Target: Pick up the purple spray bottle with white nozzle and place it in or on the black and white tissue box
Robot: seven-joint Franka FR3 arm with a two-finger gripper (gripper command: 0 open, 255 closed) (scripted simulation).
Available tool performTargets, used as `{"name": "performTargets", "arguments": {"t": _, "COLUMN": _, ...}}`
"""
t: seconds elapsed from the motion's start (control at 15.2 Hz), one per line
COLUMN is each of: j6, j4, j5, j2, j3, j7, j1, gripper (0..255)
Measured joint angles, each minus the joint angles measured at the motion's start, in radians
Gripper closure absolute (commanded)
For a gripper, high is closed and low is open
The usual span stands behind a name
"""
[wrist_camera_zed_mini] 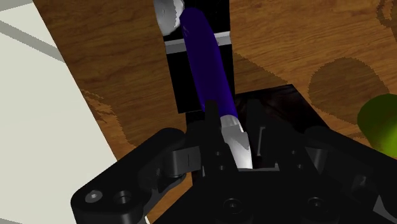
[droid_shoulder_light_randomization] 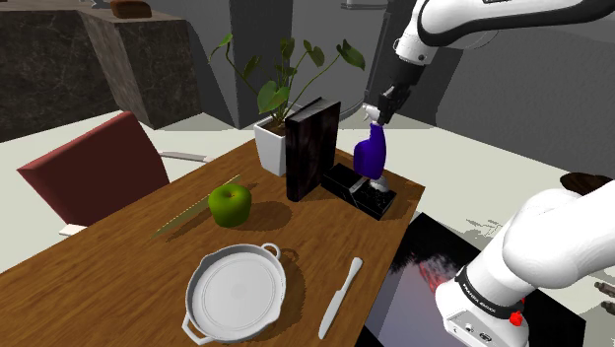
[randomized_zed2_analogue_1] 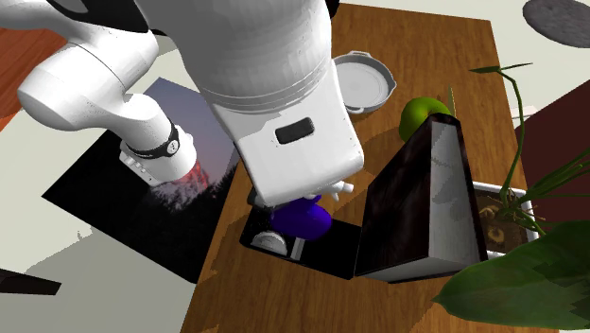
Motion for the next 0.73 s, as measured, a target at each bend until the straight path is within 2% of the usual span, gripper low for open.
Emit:
{"name": "performTargets", "arguments": {"t": 0.2, "j6": 0.001, "j4": 0.000, "j5": 0.000, "j2": 0.000, "j3": 0.000, "j7": 0.000, "j1": 0.000, "gripper": 255}}
{"name": "performTargets", "arguments": {"t": 0.26, "j6": 0.001, "j4": 0.000, "j5": 0.000, "j2": 0.000, "j3": 0.000, "j7": 0.000, "j1": 0.000, "gripper": 0}}
{"name": "performTargets", "arguments": {"t": 0.73, "j6": -0.016, "j4": 0.013, "j5": -0.001, "j2": -0.005, "j3": -0.001, "j7": 0.000, "j1": -0.001, "gripper": 0}}
